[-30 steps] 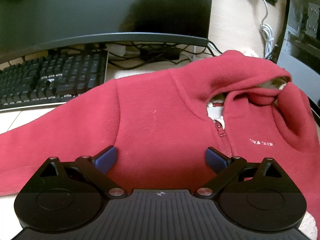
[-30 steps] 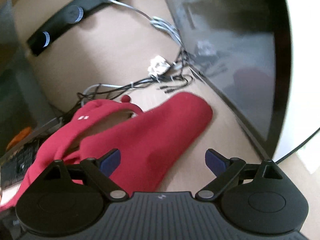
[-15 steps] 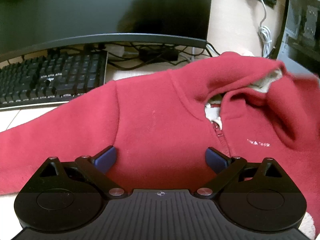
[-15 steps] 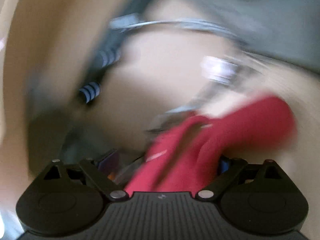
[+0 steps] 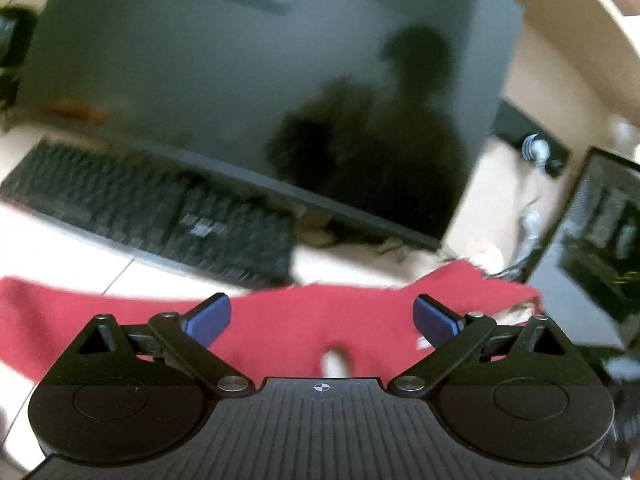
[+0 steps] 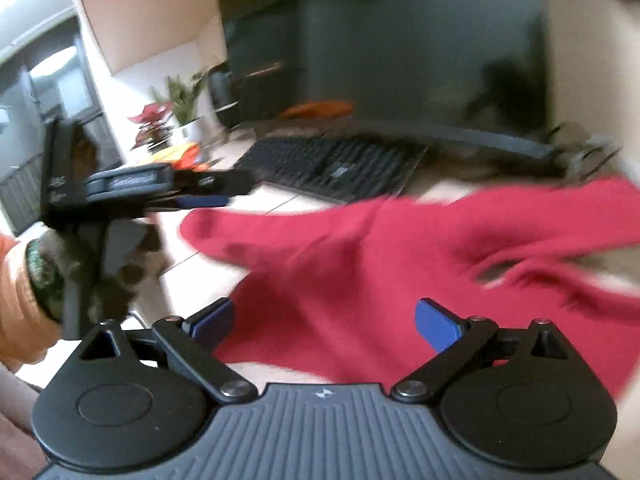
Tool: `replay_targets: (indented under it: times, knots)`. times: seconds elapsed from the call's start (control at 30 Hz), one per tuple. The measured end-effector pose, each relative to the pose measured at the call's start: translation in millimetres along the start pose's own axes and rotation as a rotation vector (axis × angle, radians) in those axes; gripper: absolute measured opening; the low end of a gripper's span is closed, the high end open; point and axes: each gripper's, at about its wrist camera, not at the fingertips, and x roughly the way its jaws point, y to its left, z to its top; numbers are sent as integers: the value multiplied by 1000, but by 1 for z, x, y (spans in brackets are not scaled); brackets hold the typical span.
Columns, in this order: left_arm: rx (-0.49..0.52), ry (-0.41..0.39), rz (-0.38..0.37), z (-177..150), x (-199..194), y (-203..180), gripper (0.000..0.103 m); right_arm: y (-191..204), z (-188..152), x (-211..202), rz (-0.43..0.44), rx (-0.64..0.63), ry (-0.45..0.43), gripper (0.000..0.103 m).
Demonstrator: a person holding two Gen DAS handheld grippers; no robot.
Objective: Fold clothes
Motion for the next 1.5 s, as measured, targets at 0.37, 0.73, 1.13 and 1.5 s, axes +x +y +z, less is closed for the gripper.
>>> replay_targets:
  times: [0.37, 0.73, 1.13, 1.5]
  knots:
    - [439, 320, -405, -79, 147, -130, 102, -178, 12, -18, -702, 610, -19, 98]
    - [468, 342, -546, -132, 190, -244, 103, -253, 96, -55, -867, 515, -168, 91]
    - [424, 300, -440, -135, 207, -258, 102, -235, 154, 56, -593, 245, 168, 100]
    - [156, 294, -204, -75, 111, -129, 102, -97, -29, -142, -767, -113, -29, 103]
